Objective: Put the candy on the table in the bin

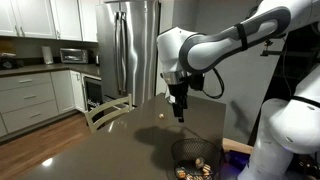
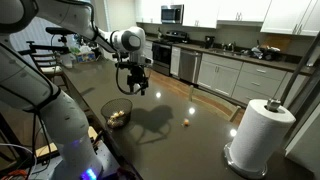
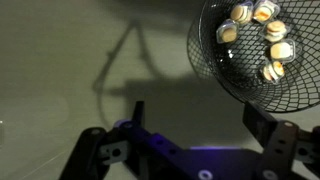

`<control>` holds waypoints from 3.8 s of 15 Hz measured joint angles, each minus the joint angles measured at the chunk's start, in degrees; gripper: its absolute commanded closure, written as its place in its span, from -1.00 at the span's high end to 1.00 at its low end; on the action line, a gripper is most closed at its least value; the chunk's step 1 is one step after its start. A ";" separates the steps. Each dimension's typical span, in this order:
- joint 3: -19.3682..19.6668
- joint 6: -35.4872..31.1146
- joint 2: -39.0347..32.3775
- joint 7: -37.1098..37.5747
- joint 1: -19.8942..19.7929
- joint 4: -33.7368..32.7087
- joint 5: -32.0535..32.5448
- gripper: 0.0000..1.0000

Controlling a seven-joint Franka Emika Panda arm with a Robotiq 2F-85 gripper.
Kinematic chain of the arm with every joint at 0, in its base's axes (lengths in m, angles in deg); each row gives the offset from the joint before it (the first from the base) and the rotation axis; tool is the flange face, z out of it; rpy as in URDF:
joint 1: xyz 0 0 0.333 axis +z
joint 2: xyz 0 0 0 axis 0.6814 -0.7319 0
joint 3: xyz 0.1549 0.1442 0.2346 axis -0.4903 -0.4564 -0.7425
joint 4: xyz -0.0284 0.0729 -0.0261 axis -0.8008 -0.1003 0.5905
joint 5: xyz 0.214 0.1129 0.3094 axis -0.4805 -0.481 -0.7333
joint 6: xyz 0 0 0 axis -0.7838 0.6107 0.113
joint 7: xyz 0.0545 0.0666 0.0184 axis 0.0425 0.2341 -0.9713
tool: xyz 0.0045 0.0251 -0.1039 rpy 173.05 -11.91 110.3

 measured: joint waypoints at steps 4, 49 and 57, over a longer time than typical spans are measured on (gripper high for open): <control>0.00 0.00 0.00 0.00 0.00 0.00 0.00 1.00; 15.84 -14.84 1.53 -3.36 -5.90 -2.78 10.83 1.00; 17.06 -21.16 -5.51 -6.75 -5.90 -3.03 9.10 1.00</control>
